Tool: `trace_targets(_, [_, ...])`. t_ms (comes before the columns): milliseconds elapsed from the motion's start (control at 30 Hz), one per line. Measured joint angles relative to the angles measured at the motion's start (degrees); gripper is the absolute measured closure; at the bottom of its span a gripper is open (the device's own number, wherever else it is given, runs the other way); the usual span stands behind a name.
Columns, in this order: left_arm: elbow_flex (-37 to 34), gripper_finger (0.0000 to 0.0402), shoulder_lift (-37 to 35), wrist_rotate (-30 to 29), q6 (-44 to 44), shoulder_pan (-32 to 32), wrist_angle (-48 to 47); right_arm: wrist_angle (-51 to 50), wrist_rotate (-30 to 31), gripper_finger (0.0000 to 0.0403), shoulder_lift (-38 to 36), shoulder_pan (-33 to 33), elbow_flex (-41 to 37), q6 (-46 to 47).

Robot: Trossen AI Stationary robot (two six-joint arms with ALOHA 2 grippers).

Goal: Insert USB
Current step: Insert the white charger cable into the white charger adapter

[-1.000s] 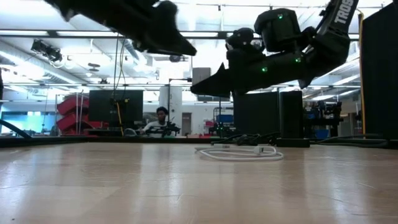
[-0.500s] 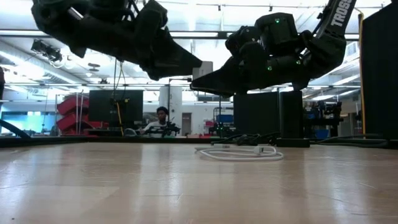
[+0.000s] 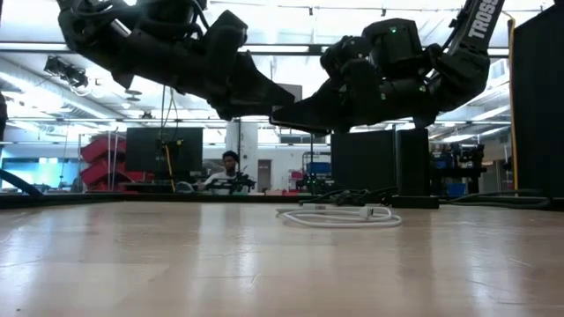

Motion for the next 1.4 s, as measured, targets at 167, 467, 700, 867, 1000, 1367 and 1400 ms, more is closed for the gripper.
trace_targets(167, [-0.02,0.0217,3.73,1.86,0.21,0.13,6.93,-0.01,-0.32,0.0335,0.02,0.07,-0.03,0.02])
trace_targets(467, [0.11,0.0285,4.26,2.23,2.13,0.48,6.20,-0.07,0.39,0.0335,0.07,0.02,-0.05,0.29])
trace_targets(700, [0.17,0.0327,2.66,2.16,2.97,0.53,3.04,-1.42,1.83,0.0317,0.07,-0.13,0.14,-0.05])
trace_targets(867, [-0.15,0.0327,-1.93,-0.84,2.85,0.50,-10.99,-6.15,2.03,0.0249,-0.31,-0.84,0.26,0.87])
trace_targets(1000, [-0.14,0.0327,-6.03,-5.87,-1.43,0.39,-23.01,-15.73,1.81,0.0220,-3.15,-2.16,0.30,1.94])
trace_targets(1367, [-0.10,0.0327,-6.76,-4.14,-3.57,0.37,-26.59,-42.74,2.14,0.0233,-8.63,-1.69,3.52,3.84])
trace_targets(1400, [-0.10,0.0327,-6.80,-4.14,-3.33,0.37,-26.24,-44.02,2.17,0.0236,-7.92,-1.35,4.25,3.79])
